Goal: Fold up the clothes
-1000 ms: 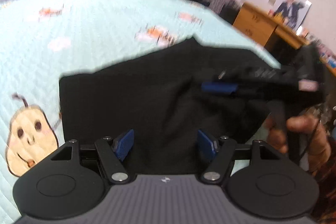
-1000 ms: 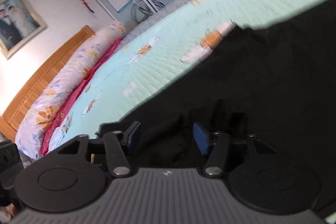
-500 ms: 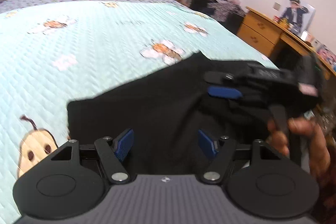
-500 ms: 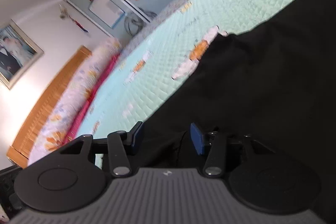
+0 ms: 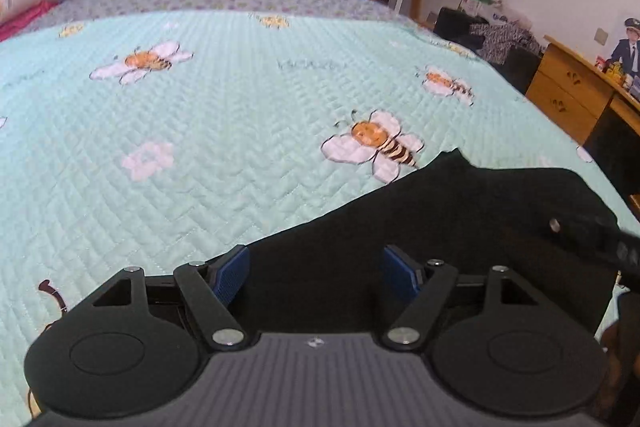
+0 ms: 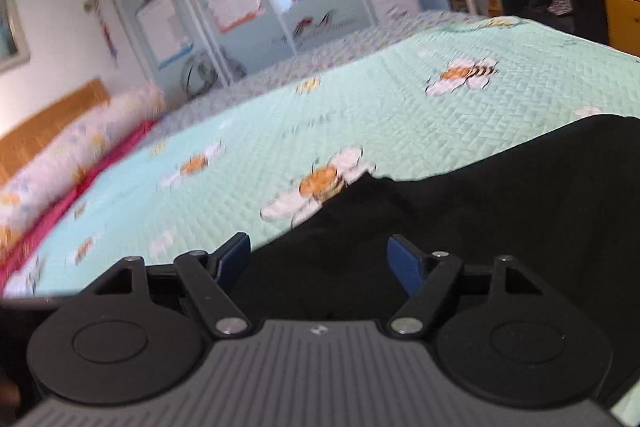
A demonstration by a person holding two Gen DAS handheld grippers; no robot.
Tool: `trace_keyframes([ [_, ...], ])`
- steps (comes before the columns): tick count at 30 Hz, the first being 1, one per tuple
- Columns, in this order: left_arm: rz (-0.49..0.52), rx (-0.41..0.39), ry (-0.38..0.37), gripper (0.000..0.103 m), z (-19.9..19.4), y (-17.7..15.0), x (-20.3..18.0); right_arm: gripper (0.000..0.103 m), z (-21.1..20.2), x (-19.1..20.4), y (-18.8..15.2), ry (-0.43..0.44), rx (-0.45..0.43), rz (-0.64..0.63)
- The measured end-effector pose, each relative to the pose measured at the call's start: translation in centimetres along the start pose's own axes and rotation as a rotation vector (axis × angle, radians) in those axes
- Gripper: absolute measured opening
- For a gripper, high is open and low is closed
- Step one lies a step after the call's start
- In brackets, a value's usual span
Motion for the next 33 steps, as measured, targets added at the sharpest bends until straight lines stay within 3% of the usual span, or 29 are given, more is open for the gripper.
trace_keyframes([
  [2,0.003,-0.001,-0.021,0.076,-0.8,-0.5,0.1,0.075,-0.6,-0.3,-0.7,0.064,0.027,-0.019],
  [5,0.018,0.032,-0.047,0.076,-1.6,-1.6,0.0,0.075,-1.4,-2.2,-1.1,0.012,0.025,-0.039],
  [10,0.069,0.065,-0.053,0.076,-0.8,-3.3,-0.6,0.076,-3.0,-8.6,-0.7,0.052,-0.006,0.175],
  [16,0.12,0.102,-0.058,0.077,-0.1,-5.2,-1.4,0.075,-2.3,-9.3,-1.7,-0.004,0.036,0.152],
  [20,0.108,0.095,-0.071,0.077,-0.9,-4.0,-2.1,0.076,-2.6,-8.6,-1.6,0.023,0.014,0.163],
  [22,0.139,0.052,-0.059,0.077,-1.2,-2.4,-2.7,0.076,-2.7,-8.2,-1.6,0.036,0.003,0.168],
  [25,0.082,0.044,0.018,0.077,-0.3,-0.1,-2.2,0.076,-2.8,-7.4,-1.2,0.046,-0.011,0.15],
  [28,-0.034,0.096,0.027,0.077,1.2,0.8,-1.2,0.078,-2.0,-6.8,-1.1,0.026,0.007,0.098],
  [33,-0.081,0.029,0.026,0.077,1.3,-0.6,-2.0,0.078,-0.7,-5.8,-0.8,-0.007,0.037,0.012],
])
Point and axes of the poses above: each gripper's, at about its wrist camera, not at the fingertips, and z roughly the way its jaws point, x to its left, y to its top, the point moved 2 cm from there along z, roughly the way its jaws point, and after that the axes turned 9 degrees about -y, right-handed, at the moved point
